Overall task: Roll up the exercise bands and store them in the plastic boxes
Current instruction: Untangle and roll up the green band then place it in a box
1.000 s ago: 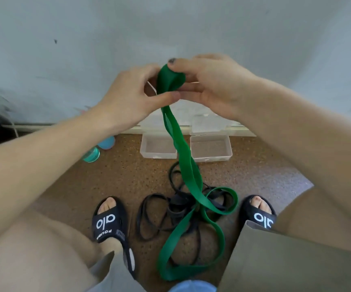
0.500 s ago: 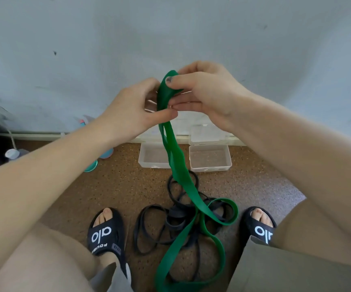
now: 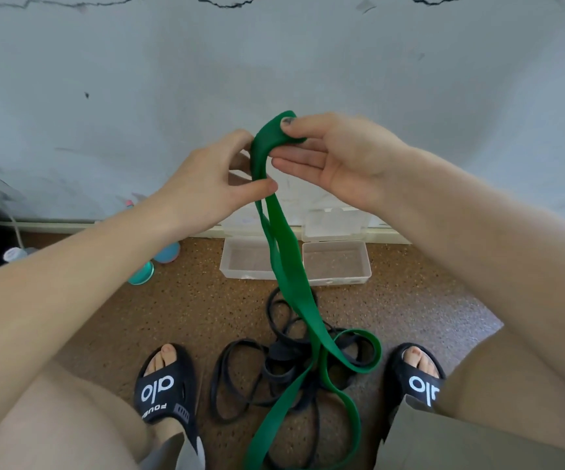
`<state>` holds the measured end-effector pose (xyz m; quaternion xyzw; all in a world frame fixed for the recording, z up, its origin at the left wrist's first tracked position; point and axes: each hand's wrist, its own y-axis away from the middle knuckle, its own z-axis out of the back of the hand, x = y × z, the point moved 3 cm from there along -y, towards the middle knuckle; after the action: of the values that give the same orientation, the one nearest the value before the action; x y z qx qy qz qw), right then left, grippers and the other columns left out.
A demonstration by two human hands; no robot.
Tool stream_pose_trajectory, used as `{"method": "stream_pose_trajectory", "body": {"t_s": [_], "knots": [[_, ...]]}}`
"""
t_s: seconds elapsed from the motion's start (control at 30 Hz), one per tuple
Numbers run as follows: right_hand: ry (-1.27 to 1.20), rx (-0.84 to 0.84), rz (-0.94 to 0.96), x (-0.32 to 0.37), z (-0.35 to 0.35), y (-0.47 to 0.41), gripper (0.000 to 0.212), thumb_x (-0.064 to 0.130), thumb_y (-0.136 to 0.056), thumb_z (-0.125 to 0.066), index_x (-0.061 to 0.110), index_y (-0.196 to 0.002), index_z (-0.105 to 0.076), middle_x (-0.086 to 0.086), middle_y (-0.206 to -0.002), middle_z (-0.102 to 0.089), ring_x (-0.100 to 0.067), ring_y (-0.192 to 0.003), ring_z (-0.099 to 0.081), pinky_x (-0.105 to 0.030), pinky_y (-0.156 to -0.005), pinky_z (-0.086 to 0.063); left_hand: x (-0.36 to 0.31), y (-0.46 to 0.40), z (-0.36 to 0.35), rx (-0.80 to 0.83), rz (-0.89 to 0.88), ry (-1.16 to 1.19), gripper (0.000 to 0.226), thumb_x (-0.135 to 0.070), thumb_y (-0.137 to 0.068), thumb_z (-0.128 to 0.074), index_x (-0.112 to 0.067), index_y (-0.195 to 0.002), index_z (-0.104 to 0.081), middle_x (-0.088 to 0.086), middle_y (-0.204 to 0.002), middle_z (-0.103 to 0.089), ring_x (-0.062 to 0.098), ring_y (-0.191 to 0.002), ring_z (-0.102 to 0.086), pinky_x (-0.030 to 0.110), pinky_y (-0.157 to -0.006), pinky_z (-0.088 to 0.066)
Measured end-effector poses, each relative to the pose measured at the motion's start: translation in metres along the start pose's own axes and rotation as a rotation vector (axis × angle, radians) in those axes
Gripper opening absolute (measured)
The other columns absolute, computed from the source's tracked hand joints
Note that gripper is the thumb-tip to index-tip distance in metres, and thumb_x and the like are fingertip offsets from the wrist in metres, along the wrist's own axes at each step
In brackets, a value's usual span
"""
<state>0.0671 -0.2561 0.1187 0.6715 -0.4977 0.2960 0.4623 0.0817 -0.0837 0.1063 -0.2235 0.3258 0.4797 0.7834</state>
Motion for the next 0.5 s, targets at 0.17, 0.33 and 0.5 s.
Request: {"method": "stream_pose_trajectory", "body": {"t_s": [0.17, 0.33, 0.5], "knots": [[-0.060, -0.019, -0.025, 0.004, 0.004, -0.002, 0.010, 0.002, -0.100, -0.060, -0.001, -0.110, -0.062, -0.023, -0.105, -0.074, -0.029, -0.096, -0.077, -0.036, -0.081, -0.064, -0.006, 0.001, 0.008, -0.071, 0.004, -0.027, 0.032, -0.030, -0.092, -0.073, -0.024, -0.120, -0.059, -0.008, -0.108, -0.071, -0.001, -0.086, -0.072, 0.015, -0.084, -0.054], [0.016, -0.037, -0.007, 0.004, 0.006, -0.005, 0.020, 0.001, -0.101, -0.057, 0.007, -0.121, -0.056, -0.023, -0.116, -0.069, -0.030, -0.092, -0.078, -0.036, -0.078, -0.064, -0.005, 0.002, 0.011, -0.062, 0.005, -0.091, 0.026, -0.034, -0.093, -0.071, -0.025, -0.114, -0.059, -0.003, -0.108, -0.068, 0.013, -0.089, -0.073, 0.031, -0.089, -0.056], [-0.173, -0.069, -0.008, 0.013, 0.005, 0.000, 0.018, -0.004, -0.101, -0.055, 0.005, -0.115, -0.061, -0.022, -0.105, -0.067, -0.030, -0.087, -0.076, -0.037, -0.076, -0.065, -0.002, 0.003, -0.007, 0.064, 0.051, -0.085, 0.041, -0.040, -0.087, -0.076, -0.019, -0.114, -0.053, -0.002, -0.105, -0.063, 0.020, -0.097, -0.066, 0.048, -0.090, -0.055]]}}
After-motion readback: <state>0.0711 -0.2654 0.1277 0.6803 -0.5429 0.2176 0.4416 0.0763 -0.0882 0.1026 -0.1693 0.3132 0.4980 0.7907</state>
